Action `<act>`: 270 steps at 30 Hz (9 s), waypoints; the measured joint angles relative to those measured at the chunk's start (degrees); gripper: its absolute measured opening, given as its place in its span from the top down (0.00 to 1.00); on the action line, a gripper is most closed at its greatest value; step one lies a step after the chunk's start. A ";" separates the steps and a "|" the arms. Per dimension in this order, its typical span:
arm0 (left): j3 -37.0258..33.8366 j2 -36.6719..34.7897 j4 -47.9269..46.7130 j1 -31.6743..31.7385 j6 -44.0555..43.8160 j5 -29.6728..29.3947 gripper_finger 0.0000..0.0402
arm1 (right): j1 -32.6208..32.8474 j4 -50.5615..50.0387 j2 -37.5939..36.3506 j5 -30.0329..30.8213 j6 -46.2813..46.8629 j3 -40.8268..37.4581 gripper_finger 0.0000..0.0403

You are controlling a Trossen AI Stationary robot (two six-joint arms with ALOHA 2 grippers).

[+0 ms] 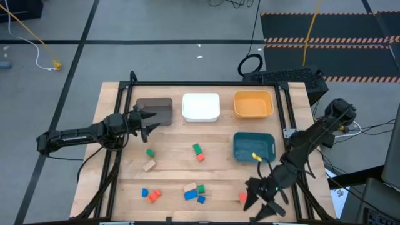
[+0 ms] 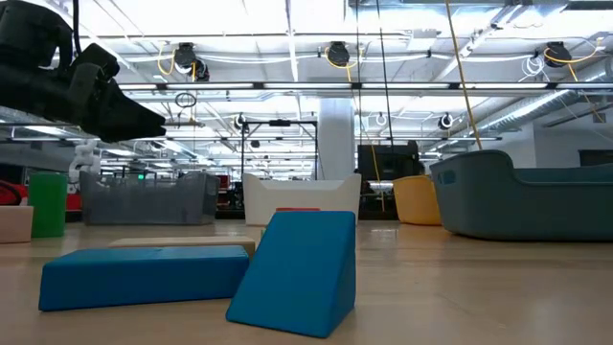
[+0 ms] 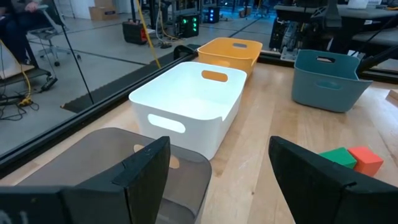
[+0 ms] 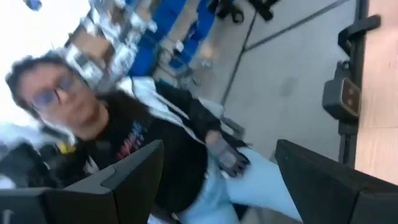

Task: Sort & place blocks by color
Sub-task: Put the bottom right brown block into the yellow bin, then put the bottom right orange block into the blue bin

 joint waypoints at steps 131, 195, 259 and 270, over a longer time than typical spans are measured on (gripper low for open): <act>-0.02 -0.02 0.00 0.00 0.00 -0.02 0.32 | -69.53 -27.19 -20.85 43.17 -50.81 -21.03 0.71; -0.01 0.00 -0.04 0.00 0.00 -0.02 0.32 | -1.35 16.12 4.18 28.10 -26.56 -14.52 0.41; 0.00 -0.01 0.00 0.00 0.00 -0.02 0.32 | 10.36 -1.94 25.91 36.70 -14.05 -10.97 0.54; -0.01 0.00 0.00 0.00 0.00 -0.02 0.32 | 10.34 1.35 25.12 36.06 -16.88 -11.18 0.71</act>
